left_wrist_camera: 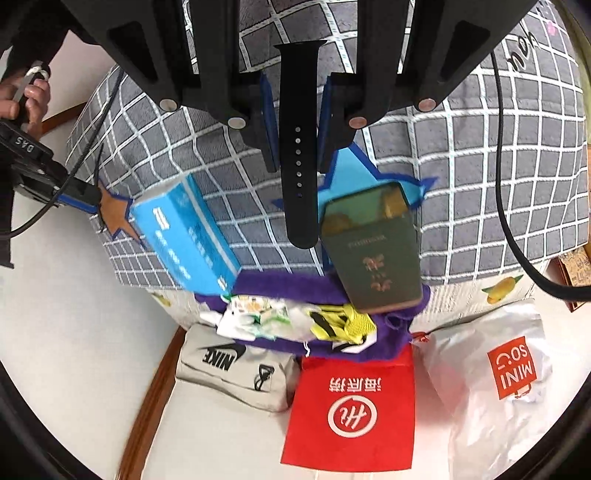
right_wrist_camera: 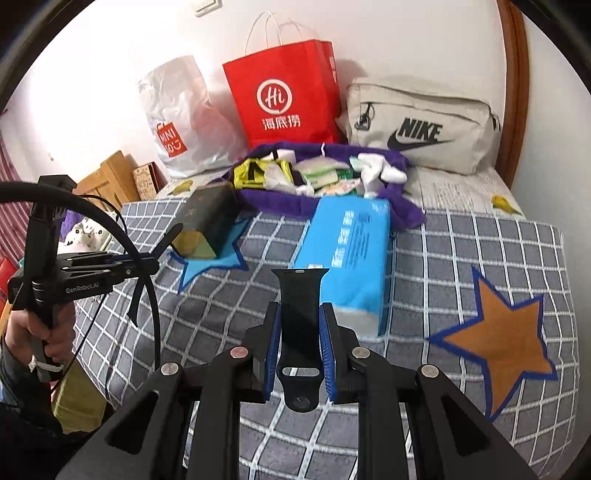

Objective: Organize soft objects
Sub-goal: 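Carry both black strap pieces up toward the purple towel with both grippers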

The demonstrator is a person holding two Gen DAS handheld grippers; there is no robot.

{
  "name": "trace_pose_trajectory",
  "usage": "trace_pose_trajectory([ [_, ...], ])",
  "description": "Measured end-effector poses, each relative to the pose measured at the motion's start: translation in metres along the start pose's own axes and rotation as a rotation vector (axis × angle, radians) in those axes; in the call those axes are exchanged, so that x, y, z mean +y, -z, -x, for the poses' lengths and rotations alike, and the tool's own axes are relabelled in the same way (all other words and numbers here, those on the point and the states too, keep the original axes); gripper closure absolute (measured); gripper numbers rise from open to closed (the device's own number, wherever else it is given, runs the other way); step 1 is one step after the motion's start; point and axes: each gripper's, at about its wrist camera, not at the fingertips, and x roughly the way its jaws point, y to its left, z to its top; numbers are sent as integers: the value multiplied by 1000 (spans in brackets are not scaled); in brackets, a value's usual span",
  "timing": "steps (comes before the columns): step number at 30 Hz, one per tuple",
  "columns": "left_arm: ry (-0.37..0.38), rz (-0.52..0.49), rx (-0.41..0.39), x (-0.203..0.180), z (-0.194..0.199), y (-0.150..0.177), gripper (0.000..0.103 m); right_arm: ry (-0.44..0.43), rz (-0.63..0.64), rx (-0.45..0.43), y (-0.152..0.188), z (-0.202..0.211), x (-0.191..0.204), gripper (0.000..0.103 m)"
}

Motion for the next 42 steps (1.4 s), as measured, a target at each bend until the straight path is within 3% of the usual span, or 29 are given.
trace_pose_trajectory([
  [10, 7, -6, -55, 13, 14, -38, 84, 7, 32, -5, -35, -17, -1, 82],
  [17, 28, -3, -64, 22, 4, -63, 84, 27, 38, -12, -63, -31, -8, 82],
  [26, -11, -1, -84, 49, -7, -102, 84, 50, 31, -20, -104, -58, -27, 82],
  [42, 16, 89, -118, 87, -52, -167, 84, 41, 4, 18, -170, -131, -57, 82],
])
